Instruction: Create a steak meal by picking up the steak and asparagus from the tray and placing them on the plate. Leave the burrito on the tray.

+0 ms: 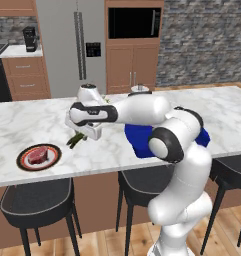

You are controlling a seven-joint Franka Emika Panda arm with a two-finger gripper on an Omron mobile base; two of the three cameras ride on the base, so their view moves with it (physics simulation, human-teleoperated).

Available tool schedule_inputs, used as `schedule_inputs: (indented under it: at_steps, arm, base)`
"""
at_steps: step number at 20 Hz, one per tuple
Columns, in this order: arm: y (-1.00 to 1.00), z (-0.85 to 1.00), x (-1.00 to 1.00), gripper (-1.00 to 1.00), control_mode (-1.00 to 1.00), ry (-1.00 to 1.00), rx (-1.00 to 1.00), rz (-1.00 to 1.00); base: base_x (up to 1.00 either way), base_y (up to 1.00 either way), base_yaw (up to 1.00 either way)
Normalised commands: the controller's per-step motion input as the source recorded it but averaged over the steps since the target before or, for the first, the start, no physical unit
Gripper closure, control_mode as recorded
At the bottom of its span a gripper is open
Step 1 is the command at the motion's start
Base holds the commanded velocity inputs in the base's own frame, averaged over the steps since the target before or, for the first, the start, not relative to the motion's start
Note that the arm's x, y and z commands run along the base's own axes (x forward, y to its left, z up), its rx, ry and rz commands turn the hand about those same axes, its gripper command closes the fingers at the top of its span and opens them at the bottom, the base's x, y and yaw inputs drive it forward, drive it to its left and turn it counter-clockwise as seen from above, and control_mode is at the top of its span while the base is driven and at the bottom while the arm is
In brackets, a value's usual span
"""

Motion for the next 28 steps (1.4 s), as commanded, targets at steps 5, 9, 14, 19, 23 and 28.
schedule_inputs:
  at_steps: [5,9,14,19,23,28]
  arm:
    - [0.77,-0.28,0.07,1.0,-1.0,0.0,-0.18,0.22]
    - [0.34,-0.29,0.22,1.0,-1.0,0.0,-0.05,0.16]
    - [0.18,-0.48,0.18,1.0,-1.0,0.0,-0.02,0.14]
    - [0.22,-0.45,0.22,1.0,-1.0,0.0,-0.01,0.11]
    - [0.14,-0.32,0.3,1.0,-1.0,0.0,0.0,0.05]
    - [0.08,-0.25,0.29,1.0,-1.0,0.0,0.0,0.03]
  base:
    - [0.0,0.0,0.0]
    - [0.0,0.0,0.0]
    - [0.0,0.0,0.0]
    - [0.0,0.0,0.0]
    - [0.0,0.0,0.0]
    - [0.0,0.0,0.0]
